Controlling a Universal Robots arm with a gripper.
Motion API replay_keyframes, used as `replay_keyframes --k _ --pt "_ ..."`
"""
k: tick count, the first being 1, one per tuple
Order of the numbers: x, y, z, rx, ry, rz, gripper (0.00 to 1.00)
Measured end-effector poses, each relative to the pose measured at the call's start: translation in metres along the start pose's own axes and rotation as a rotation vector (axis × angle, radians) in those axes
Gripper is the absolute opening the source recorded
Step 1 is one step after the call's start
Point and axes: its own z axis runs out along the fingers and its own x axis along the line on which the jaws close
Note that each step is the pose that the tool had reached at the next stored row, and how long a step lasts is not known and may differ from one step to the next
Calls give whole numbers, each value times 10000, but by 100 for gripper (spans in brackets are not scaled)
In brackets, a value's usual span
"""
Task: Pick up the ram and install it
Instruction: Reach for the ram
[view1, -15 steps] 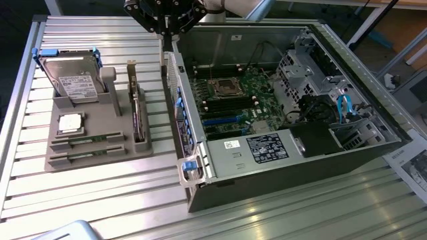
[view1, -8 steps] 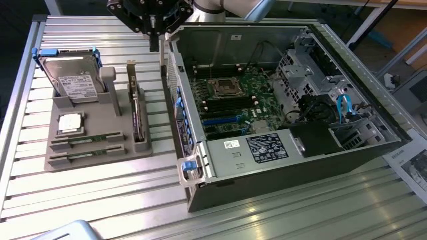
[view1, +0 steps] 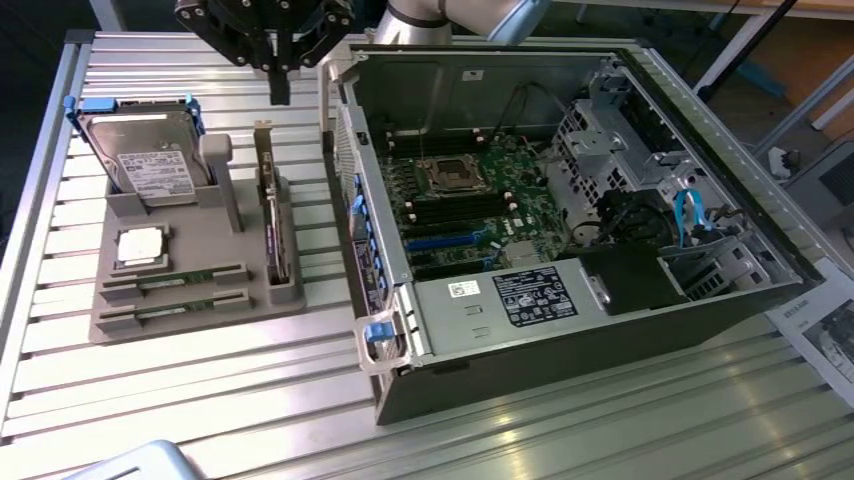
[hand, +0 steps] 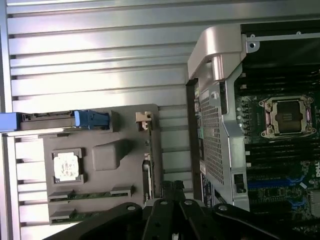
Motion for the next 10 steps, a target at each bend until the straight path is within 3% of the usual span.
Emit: replay_keyframes --k 6,10 --pt "185 -14 -6 1 1 -1 10" --pt "365 -27 -10 0 0 0 10"
